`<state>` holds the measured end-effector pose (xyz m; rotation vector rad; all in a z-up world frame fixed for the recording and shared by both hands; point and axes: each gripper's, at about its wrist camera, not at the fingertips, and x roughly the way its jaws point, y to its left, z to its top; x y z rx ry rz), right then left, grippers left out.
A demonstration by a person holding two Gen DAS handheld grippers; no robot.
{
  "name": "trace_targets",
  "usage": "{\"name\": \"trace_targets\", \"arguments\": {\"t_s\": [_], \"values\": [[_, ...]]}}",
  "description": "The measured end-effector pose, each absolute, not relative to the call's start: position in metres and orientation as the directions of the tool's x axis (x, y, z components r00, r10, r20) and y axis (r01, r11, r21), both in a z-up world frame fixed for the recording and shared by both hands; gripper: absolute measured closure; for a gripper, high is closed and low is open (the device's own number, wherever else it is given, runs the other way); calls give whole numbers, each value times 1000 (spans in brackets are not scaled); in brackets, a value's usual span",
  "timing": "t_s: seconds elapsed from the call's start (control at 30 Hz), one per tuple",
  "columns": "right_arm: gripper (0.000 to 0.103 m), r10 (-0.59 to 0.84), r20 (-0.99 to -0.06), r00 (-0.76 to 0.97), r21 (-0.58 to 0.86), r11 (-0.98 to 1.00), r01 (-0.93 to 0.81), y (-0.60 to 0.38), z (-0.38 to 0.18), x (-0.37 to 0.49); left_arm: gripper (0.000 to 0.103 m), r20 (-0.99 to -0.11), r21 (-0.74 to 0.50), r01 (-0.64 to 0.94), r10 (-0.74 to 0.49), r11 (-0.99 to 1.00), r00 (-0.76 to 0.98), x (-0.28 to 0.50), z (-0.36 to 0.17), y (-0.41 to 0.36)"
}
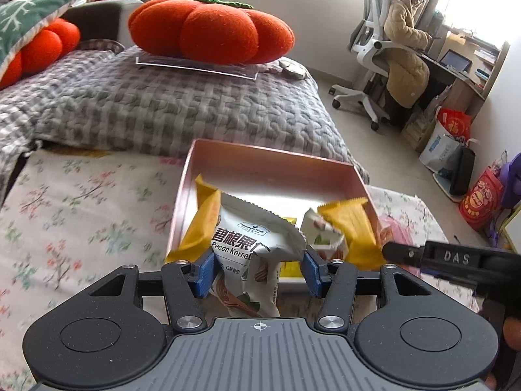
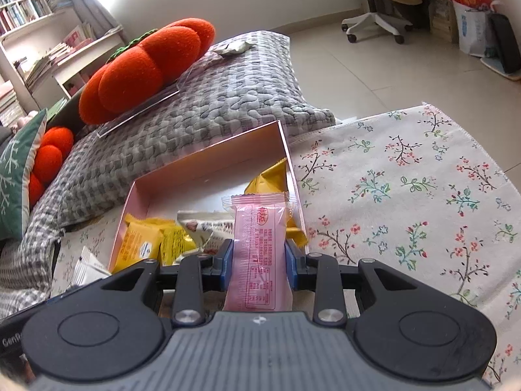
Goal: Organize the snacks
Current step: 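Carry the pink pack and pecan pouch into the box and release both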
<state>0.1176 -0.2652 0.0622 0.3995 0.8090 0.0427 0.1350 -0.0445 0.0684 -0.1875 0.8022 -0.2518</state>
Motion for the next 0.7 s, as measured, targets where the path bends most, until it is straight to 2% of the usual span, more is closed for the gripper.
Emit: {"name": "trace_targets", "arguments": {"t_s": [0.3, 0.7], "values": [[74, 240, -658, 713, 437, 894, 102, -267, 61, 136, 52, -667, -267, 167, -307, 949, 678, 177, 56, -55], [74, 282, -625, 728, 438, 898, 28, -252, 61, 164, 50, -643, -272, 199, -331, 942, 690, 186, 49, -54]]}}
